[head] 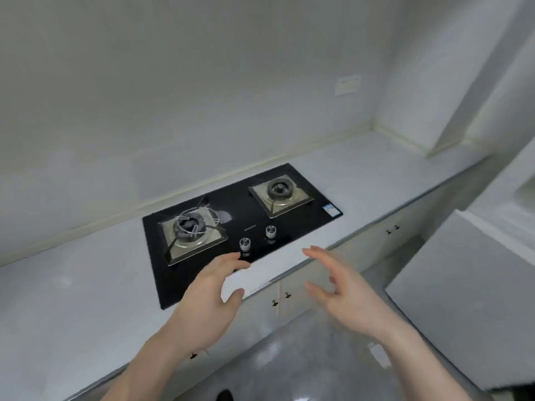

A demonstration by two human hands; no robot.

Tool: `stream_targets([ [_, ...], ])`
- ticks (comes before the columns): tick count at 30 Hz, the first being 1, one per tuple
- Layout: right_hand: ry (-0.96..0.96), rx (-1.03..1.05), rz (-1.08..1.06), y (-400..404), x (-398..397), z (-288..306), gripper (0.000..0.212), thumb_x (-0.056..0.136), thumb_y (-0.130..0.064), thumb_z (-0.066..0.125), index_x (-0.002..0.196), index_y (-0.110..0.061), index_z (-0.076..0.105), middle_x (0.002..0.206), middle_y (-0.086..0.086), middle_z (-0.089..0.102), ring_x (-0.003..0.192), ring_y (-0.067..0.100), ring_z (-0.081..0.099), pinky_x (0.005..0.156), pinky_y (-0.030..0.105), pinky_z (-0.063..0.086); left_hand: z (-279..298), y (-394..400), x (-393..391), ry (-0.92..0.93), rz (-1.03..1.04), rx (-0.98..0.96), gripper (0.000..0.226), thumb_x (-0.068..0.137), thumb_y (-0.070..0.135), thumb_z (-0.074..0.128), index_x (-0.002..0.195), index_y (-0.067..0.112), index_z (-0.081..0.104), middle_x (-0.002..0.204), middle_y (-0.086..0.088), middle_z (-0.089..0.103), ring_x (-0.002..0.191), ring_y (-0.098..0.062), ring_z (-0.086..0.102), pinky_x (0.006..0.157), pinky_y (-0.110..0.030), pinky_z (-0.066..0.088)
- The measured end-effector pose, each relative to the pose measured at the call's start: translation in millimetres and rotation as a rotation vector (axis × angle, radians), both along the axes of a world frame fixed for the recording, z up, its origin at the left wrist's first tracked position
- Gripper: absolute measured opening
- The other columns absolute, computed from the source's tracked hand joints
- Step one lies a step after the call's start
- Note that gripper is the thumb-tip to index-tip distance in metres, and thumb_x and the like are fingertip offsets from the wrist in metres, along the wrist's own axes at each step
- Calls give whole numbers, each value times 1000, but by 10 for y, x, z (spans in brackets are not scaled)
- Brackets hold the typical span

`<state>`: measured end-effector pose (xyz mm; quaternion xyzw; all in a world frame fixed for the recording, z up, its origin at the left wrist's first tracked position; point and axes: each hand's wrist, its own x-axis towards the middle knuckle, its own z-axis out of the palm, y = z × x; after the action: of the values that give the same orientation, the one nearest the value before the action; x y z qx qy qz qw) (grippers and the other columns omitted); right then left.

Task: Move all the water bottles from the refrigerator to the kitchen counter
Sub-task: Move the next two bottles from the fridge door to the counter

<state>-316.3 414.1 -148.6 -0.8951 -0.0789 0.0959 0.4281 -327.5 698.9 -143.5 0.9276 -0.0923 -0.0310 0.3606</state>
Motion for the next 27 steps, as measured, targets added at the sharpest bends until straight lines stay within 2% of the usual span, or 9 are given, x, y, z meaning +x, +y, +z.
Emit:
stream_targets([
  [1,-16,0,-66,-229,-70,23,60,100,-31,66,152,-47,41,162,-27,31,144,-11,33,123,28,33,26,-229,99,-15,-66,1,45,96,21,64,134,45,55,152,31,36,136,8,38,113,-23,37],
  [4,-60,-1,-280,-879,-330,97,59,99,-31,68,152,-44,43,160,-24,35,138,-9,39,118,24,38,124,-947,404,-58,-273,23,43,97,22,64,133,45,55,150,33,37,137,12,35,111,-11,25],
  [8,-78,-32,-488,-1477,-635,150,58,99,-33,67,151,-44,44,161,-22,35,146,-3,35,125,33,32,211,-1707,727,-93,-467,27,43,96,23,63,131,46,54,150,32,38,141,6,36,118,-25,30],
  [13,-77,-46,-739,-2155,-1018,200,57,100,-38,64,151,-50,40,160,-31,32,146,-8,32,124,33,33,265,-2820,1055,-107,-726,-19,43,95,24,65,132,46,55,149,30,40,137,14,35,109,-12,28],
  [17,-87,-59,-923,-2543,-1166,202,57,99,-37,66,149,-51,42,156,-36,33,143,-10,34,122,34,35,271,-3587,1223,-99,-908,-51,43,95,25,63,132,46,55,150,30,39,137,6,40,107,-26,42],
  [21,-84,-88,-1048,-2881,-1191,254,56,98,-35,68,147,-53,45,152,-39,35,141,-12,34,122,35,36,299,-4231,1365,-100,-1056,-77,43,96,26,63,132,46,54,151,29,37,135,0,44,96,-21,47],
  [23,-100,-103,-1107,-3026,-1199,277,56,97,-34,69,144,-53,47,153,-35,39,141,-10,38,120,36,38,291,-4482,1427,-90,-1092,-88,43,95,26,63,132,46,53,151,30,36,135,-1,44,99,-27,48],
  [25,-100,-109,-1157,-3163,-1228,286,56,96,-33,70,142,-54,47,153,-34,41,141,-8,40,117,36,41,245,-4709,1466,-71,-1123,-96,44,95,24,64,132,45,55,150,30,37,136,1,42,103,-19,41],
  [27,-111,-114,-1208,-3280,-1281,289,56,96,-31,71,142,-53,49,151,-33,42,139,-7,43,114,29,43,178,-4946,1476,-41,-1165,-81,43,94,24,65,130,46,55,149,31,38,127,0,49,97,-3,31],
])
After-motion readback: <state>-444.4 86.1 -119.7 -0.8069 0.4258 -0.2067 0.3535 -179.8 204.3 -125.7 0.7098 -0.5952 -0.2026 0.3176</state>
